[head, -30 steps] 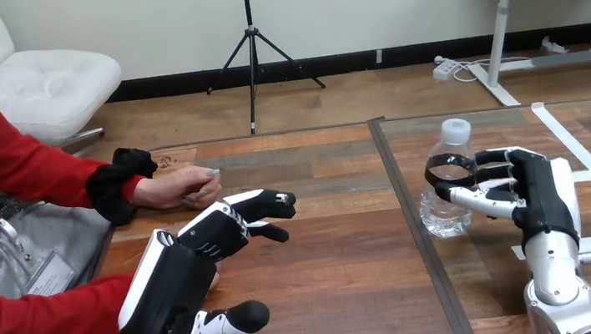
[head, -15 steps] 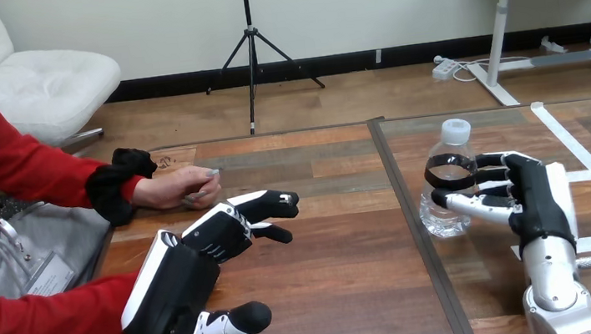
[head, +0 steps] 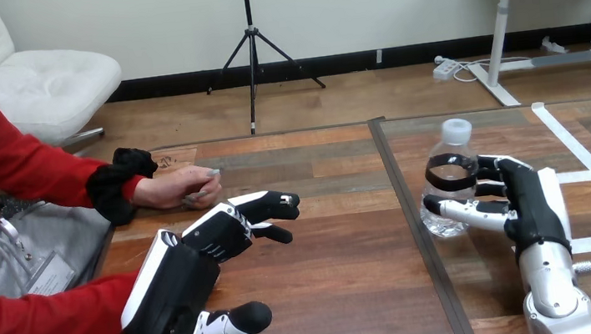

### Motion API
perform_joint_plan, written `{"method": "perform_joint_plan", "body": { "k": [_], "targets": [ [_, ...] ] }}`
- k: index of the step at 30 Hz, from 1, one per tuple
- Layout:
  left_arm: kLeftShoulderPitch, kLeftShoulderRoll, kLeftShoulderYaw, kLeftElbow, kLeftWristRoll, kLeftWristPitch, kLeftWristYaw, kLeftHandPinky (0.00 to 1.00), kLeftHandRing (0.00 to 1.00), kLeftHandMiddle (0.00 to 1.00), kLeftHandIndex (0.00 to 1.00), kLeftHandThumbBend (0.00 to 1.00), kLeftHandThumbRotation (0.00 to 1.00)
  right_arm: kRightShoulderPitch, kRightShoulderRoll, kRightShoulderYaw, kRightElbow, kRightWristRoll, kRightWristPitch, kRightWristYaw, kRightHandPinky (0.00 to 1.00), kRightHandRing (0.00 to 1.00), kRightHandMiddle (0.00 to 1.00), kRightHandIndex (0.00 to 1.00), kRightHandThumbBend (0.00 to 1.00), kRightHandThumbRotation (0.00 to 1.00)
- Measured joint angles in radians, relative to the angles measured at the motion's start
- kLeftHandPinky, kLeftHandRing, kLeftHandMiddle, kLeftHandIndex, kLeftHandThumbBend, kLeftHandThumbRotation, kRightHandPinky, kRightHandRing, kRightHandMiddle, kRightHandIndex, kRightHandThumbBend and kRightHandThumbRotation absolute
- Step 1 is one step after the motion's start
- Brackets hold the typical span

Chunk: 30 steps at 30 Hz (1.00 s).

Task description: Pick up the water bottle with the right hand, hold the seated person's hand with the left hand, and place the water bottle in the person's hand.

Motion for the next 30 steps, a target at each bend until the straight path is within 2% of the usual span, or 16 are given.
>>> {"method": "perform_joint_plan", "body": {
  "k": [2,11,30],
  "targets": [
    [0.000,0.001,0.000,-0.002,0.001,0.001,0.002,0.65,0.76,0.78,0.74,0.94,0.65,0.001,0.001,-0.001,0.000,0.004,0.000,0.015,0.86,0.89,0.88,0.92,1.00,0.30],
    [0.001,0.013,0.002,-0.018,0.012,0.012,0.007,0.64,0.75,0.77,0.74,0.94,0.66,0.004,0.014,-0.006,0.001,0.014,0.000,0.063,0.93,0.95,0.94,0.98,1.00,0.36],
    [0.001,0.033,0.011,-0.025,0.003,0.009,0.004,0.64,0.74,0.77,0.75,0.90,0.66,0.003,0.050,-0.035,0.004,0.045,0.005,0.122,0.99,1.00,0.98,1.00,1.00,0.40]
  ]
}}
